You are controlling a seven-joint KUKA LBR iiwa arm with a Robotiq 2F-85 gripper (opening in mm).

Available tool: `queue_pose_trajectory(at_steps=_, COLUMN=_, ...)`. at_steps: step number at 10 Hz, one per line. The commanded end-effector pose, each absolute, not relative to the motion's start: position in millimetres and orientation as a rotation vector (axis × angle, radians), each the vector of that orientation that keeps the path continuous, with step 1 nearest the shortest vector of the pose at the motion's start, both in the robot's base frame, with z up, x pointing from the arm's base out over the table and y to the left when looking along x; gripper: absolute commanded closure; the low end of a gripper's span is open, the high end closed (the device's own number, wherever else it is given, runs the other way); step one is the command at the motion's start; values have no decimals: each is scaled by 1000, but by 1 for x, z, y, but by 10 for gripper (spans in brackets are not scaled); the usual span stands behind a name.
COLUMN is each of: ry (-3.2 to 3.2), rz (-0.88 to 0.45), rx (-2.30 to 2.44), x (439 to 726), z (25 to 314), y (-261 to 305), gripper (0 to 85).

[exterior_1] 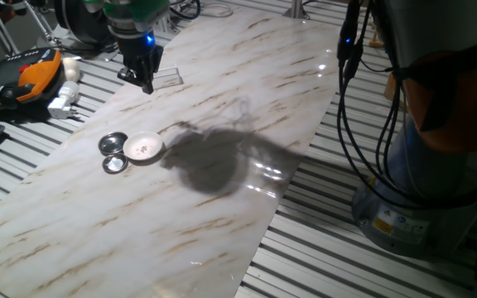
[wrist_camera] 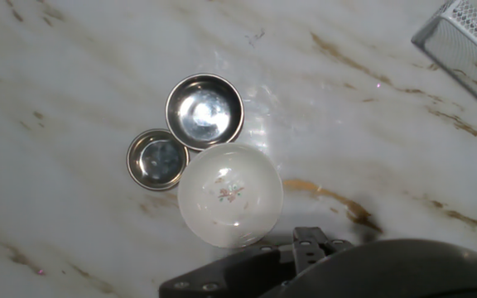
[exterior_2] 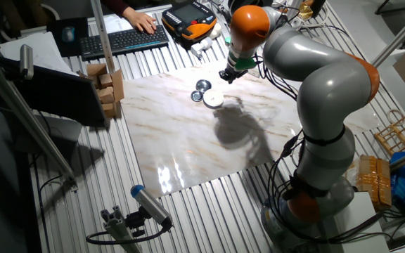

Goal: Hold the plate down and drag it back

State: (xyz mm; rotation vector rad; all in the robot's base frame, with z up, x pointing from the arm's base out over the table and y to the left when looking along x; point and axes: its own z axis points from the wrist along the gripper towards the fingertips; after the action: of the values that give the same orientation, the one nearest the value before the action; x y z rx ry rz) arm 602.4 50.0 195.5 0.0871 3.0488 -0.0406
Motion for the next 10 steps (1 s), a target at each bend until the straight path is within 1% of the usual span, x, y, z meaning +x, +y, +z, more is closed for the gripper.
queue_pose_trajectory(at_steps=1, ry=3053, rz=-36, rx=89, x=603, z=196, y=49, gripper=850)
queue_pose_trajectory(at_steps=3, ry=3068, rz=26, rx=113, x=601, z=197, y=45, gripper=850)
queue_pose_trajectory(at_steps=6, ry=3071, rz=18, rx=89, x=601, z=198, y=42, gripper=850)
queue_pose_trajectory(at_steps=10, ry=3116, rz=6, rx=80, x=608, z=205, y=31, gripper=850)
